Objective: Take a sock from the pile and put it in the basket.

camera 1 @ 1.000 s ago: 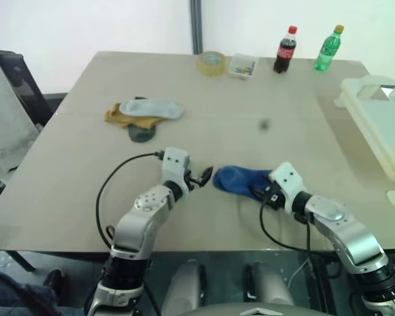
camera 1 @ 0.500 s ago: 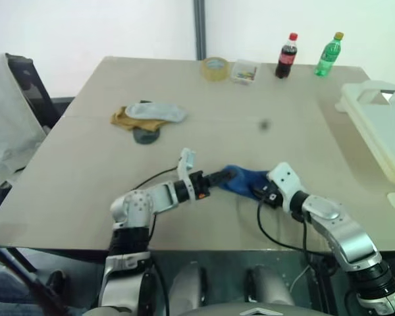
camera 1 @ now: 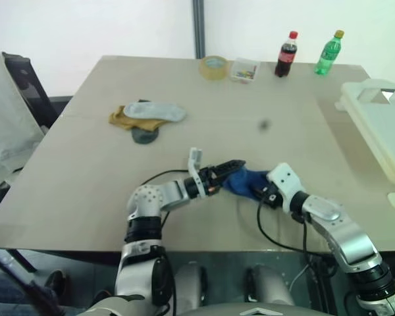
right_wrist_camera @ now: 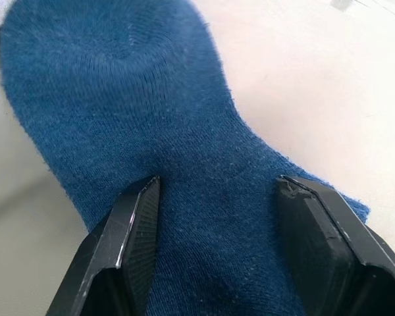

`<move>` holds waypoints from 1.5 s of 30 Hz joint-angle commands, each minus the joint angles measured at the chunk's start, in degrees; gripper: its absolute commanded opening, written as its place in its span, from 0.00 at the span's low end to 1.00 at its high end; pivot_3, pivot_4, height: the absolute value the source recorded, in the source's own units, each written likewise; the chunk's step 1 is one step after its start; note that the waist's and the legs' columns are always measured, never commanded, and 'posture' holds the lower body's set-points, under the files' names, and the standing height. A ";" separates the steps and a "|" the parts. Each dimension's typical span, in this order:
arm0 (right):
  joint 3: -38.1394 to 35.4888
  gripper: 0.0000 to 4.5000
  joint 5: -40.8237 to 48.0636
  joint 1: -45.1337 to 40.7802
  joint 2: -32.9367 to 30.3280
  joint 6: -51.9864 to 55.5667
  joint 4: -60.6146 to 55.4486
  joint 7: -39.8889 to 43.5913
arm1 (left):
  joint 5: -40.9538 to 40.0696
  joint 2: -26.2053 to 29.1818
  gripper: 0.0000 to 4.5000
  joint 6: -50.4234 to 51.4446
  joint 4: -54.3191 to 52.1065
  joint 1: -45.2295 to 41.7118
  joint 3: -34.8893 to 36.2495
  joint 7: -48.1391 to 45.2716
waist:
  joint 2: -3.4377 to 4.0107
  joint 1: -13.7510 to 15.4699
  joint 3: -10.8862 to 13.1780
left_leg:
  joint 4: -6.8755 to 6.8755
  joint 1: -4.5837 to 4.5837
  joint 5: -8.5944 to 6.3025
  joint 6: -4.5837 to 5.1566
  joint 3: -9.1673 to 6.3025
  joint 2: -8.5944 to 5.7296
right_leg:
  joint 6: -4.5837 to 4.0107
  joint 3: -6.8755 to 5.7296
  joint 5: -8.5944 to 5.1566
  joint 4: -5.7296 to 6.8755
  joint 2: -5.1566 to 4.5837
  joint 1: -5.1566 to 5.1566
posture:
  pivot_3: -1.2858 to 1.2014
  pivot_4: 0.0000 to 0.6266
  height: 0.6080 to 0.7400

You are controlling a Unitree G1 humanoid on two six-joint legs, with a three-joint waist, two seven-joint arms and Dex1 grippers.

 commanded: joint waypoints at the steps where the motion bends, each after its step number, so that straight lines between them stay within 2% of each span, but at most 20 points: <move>1: 0.28 0.63 -1.92 0.90 -0.82 1.81 2.45 -0.18 | 1.18 1.17 0.98 1.03 -4.32 -0.01 -0.57 4.04 | -0.02 -0.01 0.05 | -0.01 -0.02 0.00 0.00 0.00 0.00 | 0.00 -0.01 0.00 0.00 -0.01 -0.03 | 0.52 0.24 1.00; 5: 0.42 0.63 -1.97 1.07 -0.56 1.74 2.50 -0.25 | -2.14 2.95 0.98 8.76 -7.42 1.34 2.45 7.36 | -0.01 -0.17 0.04 | -0.02 -0.30 0.00 0.00 0.00 0.02 | -0.01 0.00 0.01 0.00 -0.03 -0.30 | 0.52 0.24 1.00; 8: 0.84 0.63 -2.10 1.02 -0.17 1.50 2.92 -0.19 | -1.94 4.03 0.98 11.00 -10.23 3.39 0.17 7.19 | -0.01 -0.42 0.04 | -0.02 -0.51 0.00 0.00 -0.04 0.01 | -0.02 -0.03 0.01 -0.02 -0.01 -0.42 | 0.52 0.24 1.00; 15: 1.23 0.63 -2.48 -0.16 0.24 1.16 4.06 0.28 | -3.94 -2.60 0.98 10.03 -7.16 0.38 2.92 9.15 | -0.04 -0.41 0.05 | 0.01 -0.53 0.00 0.00 -0.13 -0.05 | -0.02 -0.15 0.02 -0.07 -0.09 -0.41 | 0.52 0.24 1.00; 21: 0.51 0.63 -2.19 -0.04 0.11 1.96 2.60 0.12 | -6.71 -6.30 0.98 7.78 -3.37 -4.14 8.02 11.12 | -0.06 -0.54 0.07 | 0.02 -0.59 0.01 0.01 -0.20 -0.05 | -0.02 -0.22 0.02 -0.07 -0.05 -0.41 | 0.52 0.24 1.00; 27: 0.51 0.63 -2.25 -0.69 0.00 2.18 1.40 0.21 | -7.39 -7.98 0.98 7.77 -2.15 -5.97 7.56 11.49 | -0.10 -0.84 0.15 | 0.01 -0.71 0.01 0.01 -0.22 -0.07 | -0.02 -0.23 0.02 -0.18 0.01 -0.43 | 0.52 0.24 1.00; 37: -2.45 0.63 0.11 -0.08 -3.84 6.44 -7.24 2.53 | -2.71 -9.28 0.98 4.90 1.56 -6.38 0.59 9.04 | -0.10 -0.61 0.38 | -0.01 -0.80 0.01 0.01 -0.29 -0.09 | -0.02 -0.31 0.02 -0.28 0.01 -0.43 | 0.52 0.24 1.00; 39: -3.70 0.78 1.37 0.32 -5.96 9.64 -10.40 3.91 | -1.82 -9.22 1.00 3.81 3.08 -7.02 -0.13 8.37 | 0.03 0.09 0.47 | -0.14 -0.86 0.00 0.02 -0.32 -0.15 | -0.03 -0.35 0.03 -0.45 0.00 -0.44 | 0.52 0.24 1.00; 40: -3.99 0.78 1.83 0.40 -6.63 10.83 -11.37 4.30 | -1.54 -9.13 1.00 3.50 3.51 -7.21 -0.33 8.03 | 0.02 0.21 0.47 | -0.15 -0.87 0.00 0.02 -0.32 -0.15 | -0.03 -0.34 0.03 -0.47 0.00 -0.44 | 0.52 0.24 1.00; 42: -5.65 0.99 3.48 0.74 -8.78 14.72 -14.29 5.43 | -0.40 -8.83 1.00 2.42 4.91 -7.72 -1.20 7.09 | 0.04 0.35 0.48 | -0.30 -0.97 -0.02 0.06 -0.35 -0.18 | -0.03 -0.40 0.03 -0.71 0.01 -0.44 | 0.52 0.24 1.00; 45: -10.68 0.99 6.28 3.37 -13.43 19.83 -18.62 7.59 | 0.79 -8.54 1.00 1.25 6.55 -8.33 -2.17 5.71 | 0.04 0.46 0.49 | -0.36 -1.05 -0.03 0.08 -0.38 -0.19 | -0.03 -0.44 0.03 -0.81 0.01 -0.47 | 0.52 0.24 1.00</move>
